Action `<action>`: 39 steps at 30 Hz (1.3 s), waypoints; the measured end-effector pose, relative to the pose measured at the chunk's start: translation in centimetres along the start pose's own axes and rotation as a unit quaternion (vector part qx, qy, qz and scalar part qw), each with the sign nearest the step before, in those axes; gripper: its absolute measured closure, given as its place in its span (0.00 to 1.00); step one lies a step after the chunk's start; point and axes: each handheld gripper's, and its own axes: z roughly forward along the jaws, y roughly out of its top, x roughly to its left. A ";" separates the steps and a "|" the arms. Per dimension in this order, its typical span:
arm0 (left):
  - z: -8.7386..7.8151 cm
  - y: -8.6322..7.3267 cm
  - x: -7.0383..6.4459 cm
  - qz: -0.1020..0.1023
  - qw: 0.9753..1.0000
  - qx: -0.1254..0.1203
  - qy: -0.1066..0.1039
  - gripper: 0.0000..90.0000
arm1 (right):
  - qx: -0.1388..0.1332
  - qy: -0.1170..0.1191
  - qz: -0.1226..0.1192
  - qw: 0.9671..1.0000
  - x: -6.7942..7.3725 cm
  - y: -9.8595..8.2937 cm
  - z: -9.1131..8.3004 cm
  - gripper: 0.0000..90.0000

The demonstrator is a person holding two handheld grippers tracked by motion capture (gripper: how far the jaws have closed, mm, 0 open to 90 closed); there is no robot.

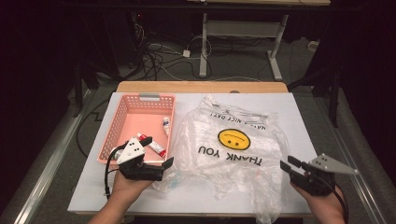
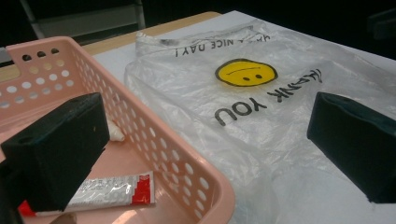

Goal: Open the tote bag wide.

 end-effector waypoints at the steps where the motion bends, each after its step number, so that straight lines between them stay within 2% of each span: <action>1: -0.2 -0.1 0.1 -0.002 1.000 0.000 0.002 0.00 | -0.002 -0.006 0.004 1.000 -0.7 0.4 0.6 0.67; 2: -0.4 -0.2 0.2 -0.004 1.000 0.002 0.005 0.00 | -0.005 -0.021 0.009 1.000 -2.2 1.2 2.2 0.68; 5: -0.8 -0.5 0.4 -0.010 1.000 0.001 0.010 0.00 | 0.003 -0.031 0.021 0.999 -4.2 2.1 4.5 0.68; 6: -1.0 -0.5 0.5 -0.011 1.000 -0.001 0.012 0.00 | 0.003 -0.031 0.021 0.999 -4.2 2.1 4.5 0.68; 7: -1.2 -0.6 0.5 -0.014 1.000 -0.002 0.014 0.00 | 0.008 -0.034 0.026 0.999 -4.9 2.4 5.5 0.67; 8: -1.3 -0.7 0.5 -0.013 1.000 -0.002 0.016 0.00 | 0.023 -0.037 0.044 0.998 -6.3 3.1 7.6 0.65; 10: -1.5 -0.8 0.5 -0.015 1.000 -0.002 0.018 0.00 | 0.028 -0.043 0.044 0.998 -6.7 3.4 8.3 0.64; 13: -1.8 -1.0 0.6 -0.021 1.000 -0.001 0.020 0.00 | 0.043 -0.059 0.058 0.996 -8.3 4.4 10.8 0.58; 16: -2.1 -1.1 0.6 -0.023 1.000 -0.003 0.021 0.00 | 0.062 -0.057 0.072 0.994 -10.2 5.3 13.4 0.56; 18: -2.2 -1.1 0.6 -0.024 0.999 -0.005 0.021 0.00 | 0.074 -0.058 0.071 0.993 -11.1 5.8 14.9 0.56; 22: -2.4 -1.2 0.6 -0.020 1.000 -0.002 0.023 0.00 | 0.101 -0.049 0.077 0.991 -11.7 5.7 16.6 0.58; 26: -2.4 -1.3 0.7 -0.024 0.999 -0.001 0.021 0.00 | 0.123 -0.034 0.079 0.989 -11.7 5.3 17.6 0.70; 28: -2.4 -1.3 0.6 -0.026 0.999 -0.002 0.020 0.00 | 0.131 -0.037 0.083 0.987 -11.7 5.1 17.8 0.84; 29: -2.5 -1.3 0.6 -0.025 0.999 -0.003 0.020 0.00 | 0.131 -0.037 0.083 0.987 -11.7 5.1 17.8 0.84; 30: -2.4 -1.3 0.5 -0.023 1.000 -0.003 0.020 0.00 | 0.126 -0.044 0.084 0.987 -11.6 4.9 17.8 0.97; 31: -2.3 -1.2 0.3 -0.022 1.000 -0.003 0.017 0.00 | 0.126 -0.046 0.082 0.987 -11.6 4.9 17.7 0.99; 33: -2.2 -1.2 0.2 -0.020 1.000 -0.002 0.015 0.00 | 0.124 -0.052 0.076 0.988 -11.8 5.0 17.5 1.00; 35: -2.2 -1.1 0.2 -0.019 1.000 -0.002 0.014 0.00 | 0.117 -0.069 0.077 0.988 -12.1 5.1 17.0 1.00; 39: -2.1 -1.1 0.1 -0.018 1.000 -0.001 0.012 0.00 | 0.102 -0.096 0.097 0.985 -13.5 4.6 15.1 0.99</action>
